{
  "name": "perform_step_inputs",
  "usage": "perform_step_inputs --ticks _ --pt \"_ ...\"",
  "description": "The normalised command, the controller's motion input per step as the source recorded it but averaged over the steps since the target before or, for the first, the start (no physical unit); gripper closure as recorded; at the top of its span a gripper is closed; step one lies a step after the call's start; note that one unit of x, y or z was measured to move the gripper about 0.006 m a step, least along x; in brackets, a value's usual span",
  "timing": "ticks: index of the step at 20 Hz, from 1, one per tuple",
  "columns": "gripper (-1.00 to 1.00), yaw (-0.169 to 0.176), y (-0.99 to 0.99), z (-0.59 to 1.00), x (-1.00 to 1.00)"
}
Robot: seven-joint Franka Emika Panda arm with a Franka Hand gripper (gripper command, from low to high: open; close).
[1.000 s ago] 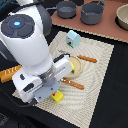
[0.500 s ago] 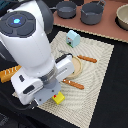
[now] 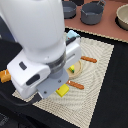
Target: Interact with the objects in diverse but meaningful ways.
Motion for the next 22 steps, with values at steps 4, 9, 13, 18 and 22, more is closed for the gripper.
perform_step_inputs --ticks 4,9,13,18,22 --pt "1.0 0.121 0.52 0.08 -0.66" --pt "1.0 0.104 0.53 0.0 -0.67" --pt "1.0 0.082 0.54 0.0 -0.67" --pt "1.0 0.081 0.52 0.0 -0.65" --pt "1.0 0.082 0.51 -0.05 -0.63"
